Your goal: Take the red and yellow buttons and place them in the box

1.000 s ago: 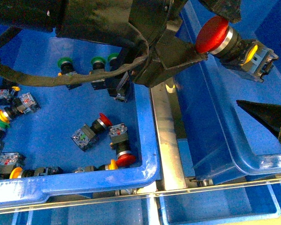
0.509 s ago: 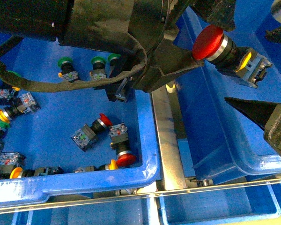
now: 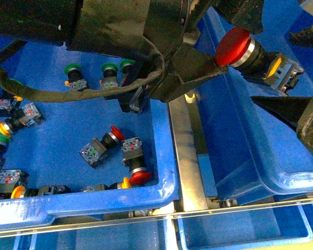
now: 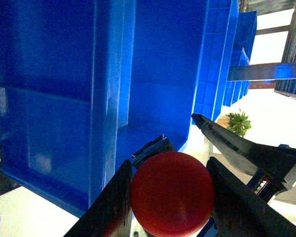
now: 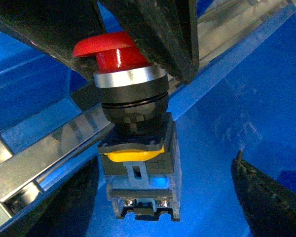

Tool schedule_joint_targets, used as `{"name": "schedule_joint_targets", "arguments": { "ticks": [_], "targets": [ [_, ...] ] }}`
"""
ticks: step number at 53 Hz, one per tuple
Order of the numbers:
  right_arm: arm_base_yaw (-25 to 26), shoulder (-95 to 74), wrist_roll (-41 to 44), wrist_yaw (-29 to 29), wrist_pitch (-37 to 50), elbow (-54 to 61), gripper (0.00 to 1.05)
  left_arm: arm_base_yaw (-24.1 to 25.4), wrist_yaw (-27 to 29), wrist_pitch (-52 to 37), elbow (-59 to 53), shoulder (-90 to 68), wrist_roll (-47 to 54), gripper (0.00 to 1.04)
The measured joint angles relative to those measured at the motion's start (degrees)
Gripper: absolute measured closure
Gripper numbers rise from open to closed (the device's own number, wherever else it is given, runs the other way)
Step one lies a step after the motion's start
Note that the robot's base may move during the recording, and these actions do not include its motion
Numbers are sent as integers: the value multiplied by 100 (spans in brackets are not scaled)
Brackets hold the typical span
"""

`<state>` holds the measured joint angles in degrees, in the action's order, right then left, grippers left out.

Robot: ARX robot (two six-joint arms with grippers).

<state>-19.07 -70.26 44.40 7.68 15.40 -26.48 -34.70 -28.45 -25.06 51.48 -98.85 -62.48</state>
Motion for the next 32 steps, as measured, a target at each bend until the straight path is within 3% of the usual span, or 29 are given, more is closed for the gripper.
{"name": "schedule_joint_targets", "arguments": {
  "ticks": [18,32],
  "targets": [
    [-4,0,-22,35,-42,-9,73,0,20,0,17,-37,-26,69],
    [-4,0,-7,35,-50,-9,77,0,44,0,24,-37,-94,69]
  ]
}}
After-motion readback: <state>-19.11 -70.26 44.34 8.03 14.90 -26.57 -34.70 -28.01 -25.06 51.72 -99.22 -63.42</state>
